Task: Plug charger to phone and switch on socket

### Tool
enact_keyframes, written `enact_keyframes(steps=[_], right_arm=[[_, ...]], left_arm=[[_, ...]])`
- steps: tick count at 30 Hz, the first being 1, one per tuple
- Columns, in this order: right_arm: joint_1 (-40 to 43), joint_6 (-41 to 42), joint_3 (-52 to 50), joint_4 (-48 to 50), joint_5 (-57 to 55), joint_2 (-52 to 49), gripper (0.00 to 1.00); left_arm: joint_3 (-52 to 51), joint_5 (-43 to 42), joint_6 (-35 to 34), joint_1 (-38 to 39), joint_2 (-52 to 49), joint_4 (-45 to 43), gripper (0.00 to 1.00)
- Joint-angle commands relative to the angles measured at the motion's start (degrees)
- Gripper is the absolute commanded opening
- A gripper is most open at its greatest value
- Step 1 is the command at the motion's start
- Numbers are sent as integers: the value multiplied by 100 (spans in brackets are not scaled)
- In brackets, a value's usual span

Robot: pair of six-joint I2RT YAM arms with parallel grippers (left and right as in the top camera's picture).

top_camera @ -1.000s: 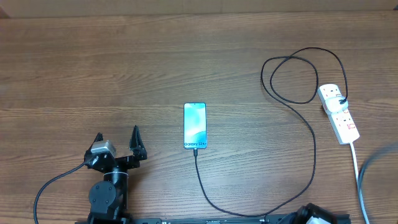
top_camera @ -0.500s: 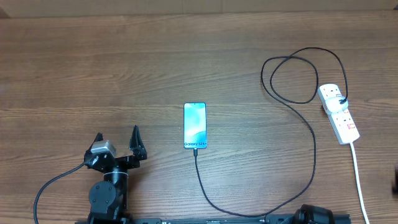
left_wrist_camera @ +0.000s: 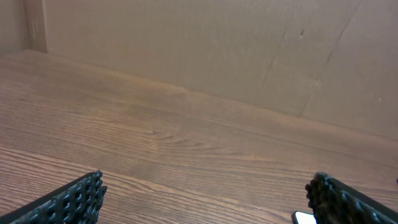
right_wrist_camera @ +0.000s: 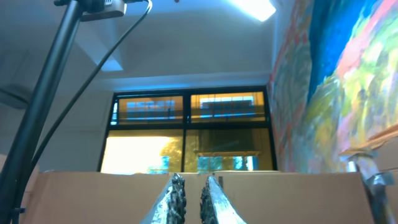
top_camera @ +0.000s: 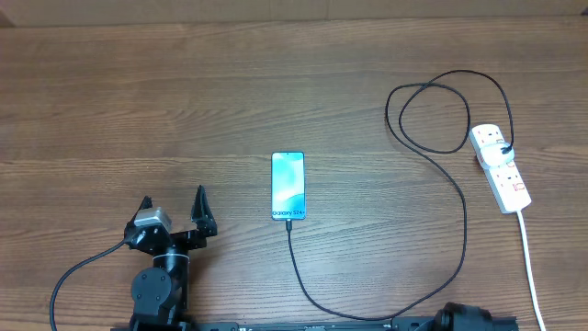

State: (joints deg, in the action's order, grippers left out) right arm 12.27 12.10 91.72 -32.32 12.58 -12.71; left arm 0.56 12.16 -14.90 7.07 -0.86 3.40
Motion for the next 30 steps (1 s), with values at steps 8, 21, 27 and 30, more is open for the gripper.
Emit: enact_keyframes(steps=[8,21,27,30], right_arm=[[-573,-927,-116,-107,-151,946,14],[-660,-1102,-98,-120,-540,1244,100],[-658,-933,-675,483,-505,1241,100],[-643,-918,-1174,1001,-535,1239,100]], left_arm=[[-28,-55,-35,-31,44,-11,99],[-28,-55,-35,-31,44,-11,99],[-28,-55,-35,-31,44,-11,100],[-28,-55,-35,-31,44,-11,100]])
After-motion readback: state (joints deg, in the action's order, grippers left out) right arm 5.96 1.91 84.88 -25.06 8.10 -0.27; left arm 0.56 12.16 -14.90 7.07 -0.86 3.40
